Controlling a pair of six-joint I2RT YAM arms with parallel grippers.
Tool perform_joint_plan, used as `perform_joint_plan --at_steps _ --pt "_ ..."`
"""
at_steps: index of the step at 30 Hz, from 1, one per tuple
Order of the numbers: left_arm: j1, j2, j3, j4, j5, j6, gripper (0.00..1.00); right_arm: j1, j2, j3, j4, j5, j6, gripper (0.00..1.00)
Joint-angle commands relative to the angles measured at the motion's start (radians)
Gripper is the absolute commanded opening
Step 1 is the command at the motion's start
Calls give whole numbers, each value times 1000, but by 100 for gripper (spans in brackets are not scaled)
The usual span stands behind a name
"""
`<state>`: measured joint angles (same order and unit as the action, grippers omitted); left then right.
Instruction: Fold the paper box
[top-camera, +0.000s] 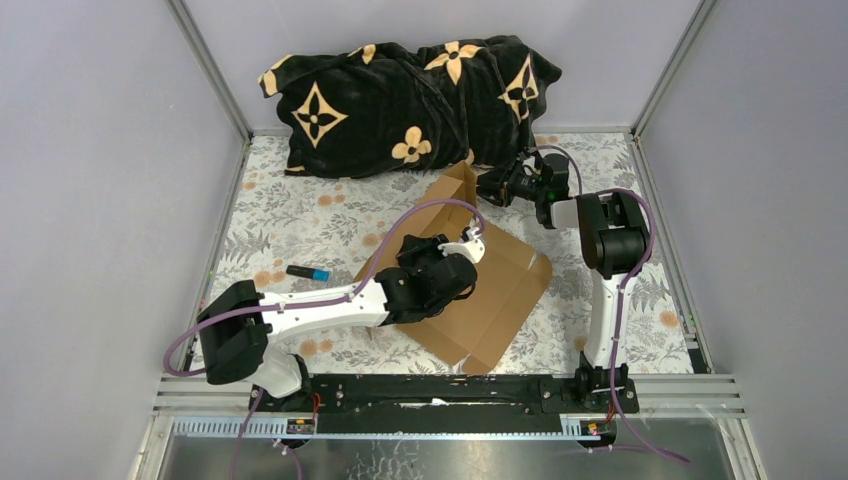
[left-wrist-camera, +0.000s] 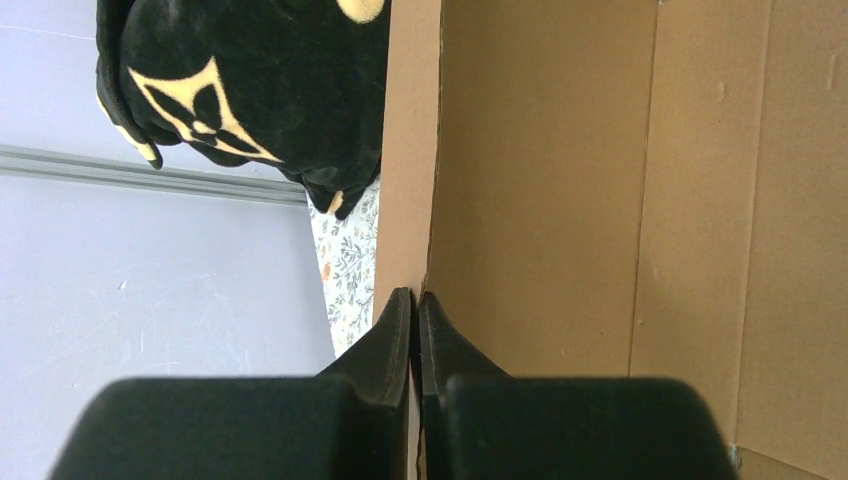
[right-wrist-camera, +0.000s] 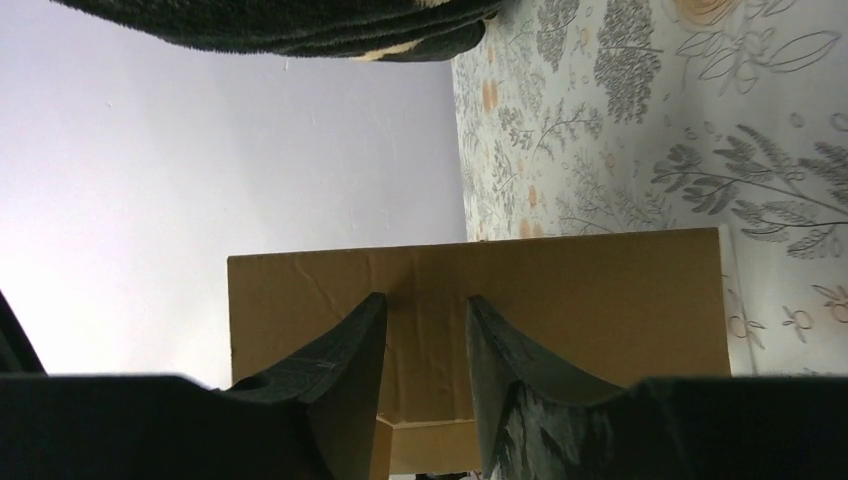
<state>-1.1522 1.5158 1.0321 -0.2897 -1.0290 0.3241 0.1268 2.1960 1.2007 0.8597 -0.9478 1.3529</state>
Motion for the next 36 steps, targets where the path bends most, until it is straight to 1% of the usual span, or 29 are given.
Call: perform_joint_plan --at_steps 1,14,17,26,31,36 --pt "-12 38 2 31 88 -46 6 43 -43 18 88 -71 32 42" --pt "-12 35 1 38 100 -42 6 61 -64 -51 132 -77 32 42" --pt "-12 38 6 39 102 -41 5 59 -48 -51 135 -73 34 44" --pt "-14 30 1 38 102 -38 5 29 18 25 111 -60 43 48" --pt "-14 25 -6 38 102 -36 5 4 53 110 15 -60 2 49" --pt "-14 24 -5 39 102 -33 5 -5 63 118 30 -65 21 52"
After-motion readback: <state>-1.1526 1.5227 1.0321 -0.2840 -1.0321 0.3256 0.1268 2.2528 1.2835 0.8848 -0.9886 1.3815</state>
